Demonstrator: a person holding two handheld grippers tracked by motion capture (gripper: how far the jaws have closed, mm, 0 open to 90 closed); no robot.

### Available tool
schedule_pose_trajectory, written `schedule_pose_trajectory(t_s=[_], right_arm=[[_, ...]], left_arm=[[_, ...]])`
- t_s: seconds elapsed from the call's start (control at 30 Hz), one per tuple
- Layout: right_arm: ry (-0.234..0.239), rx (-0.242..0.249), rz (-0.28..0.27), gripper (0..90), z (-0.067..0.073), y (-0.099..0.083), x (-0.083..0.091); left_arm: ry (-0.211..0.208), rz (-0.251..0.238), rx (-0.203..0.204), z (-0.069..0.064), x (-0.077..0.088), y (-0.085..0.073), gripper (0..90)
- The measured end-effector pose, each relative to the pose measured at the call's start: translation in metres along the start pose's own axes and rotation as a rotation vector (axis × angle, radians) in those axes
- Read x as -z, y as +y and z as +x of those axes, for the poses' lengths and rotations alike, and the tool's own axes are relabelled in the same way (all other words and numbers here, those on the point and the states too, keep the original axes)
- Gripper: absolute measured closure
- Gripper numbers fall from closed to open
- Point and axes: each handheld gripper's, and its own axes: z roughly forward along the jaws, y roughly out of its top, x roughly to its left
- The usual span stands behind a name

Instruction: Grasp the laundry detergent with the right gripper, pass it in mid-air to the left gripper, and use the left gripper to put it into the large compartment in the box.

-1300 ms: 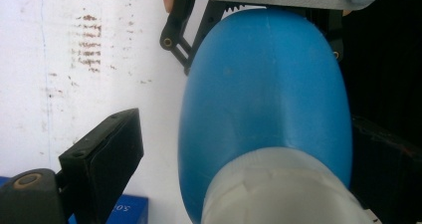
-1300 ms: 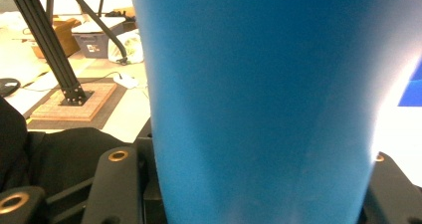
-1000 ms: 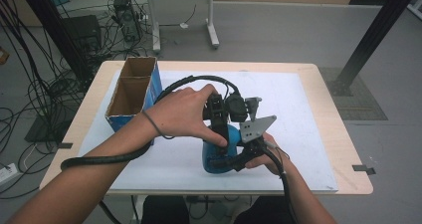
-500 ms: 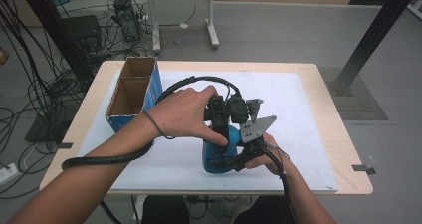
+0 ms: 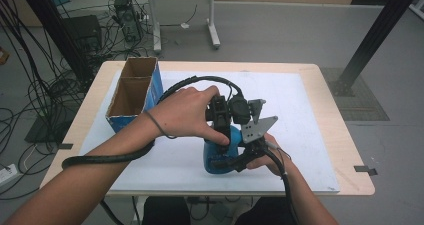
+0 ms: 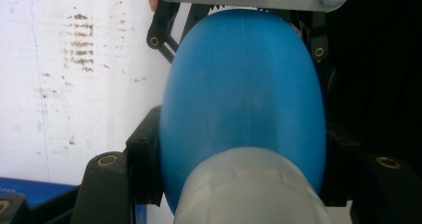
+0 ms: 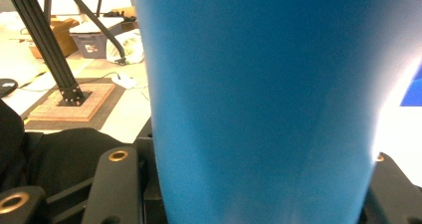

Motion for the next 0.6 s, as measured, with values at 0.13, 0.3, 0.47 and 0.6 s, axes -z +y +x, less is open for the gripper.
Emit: schedule_pose_trajectory(t_s=[0.13,0.3,0.47,0.6], right_arm=[[-0.002,0.001,-0.002,42.6,0.0001,-0.0005,-0.0006],[-0.003,0.003,-0.004,42.6,0.0001,-0.0005,-0.0013],[-0.001,0.002,-0.003,42.5,-0.0001,-0.0002,-0.0018],[-0.003,0.005,-0.002,42.5,-0.0001,-0.0002,-0.0029]], left_arm=[[0.003,-0.001,0.002,-0.0008,-0.0001,-0.0007,37.4],[0.008,-0.007,0.006,-0.0021,0.0000,-0.0024,37.4],[0.010,-0.005,0.006,-0.0024,-0.0003,-0.0029,37.4],[0.011,-0.004,0.005,-0.0026,-0.0003,-0.0031,37.5]])
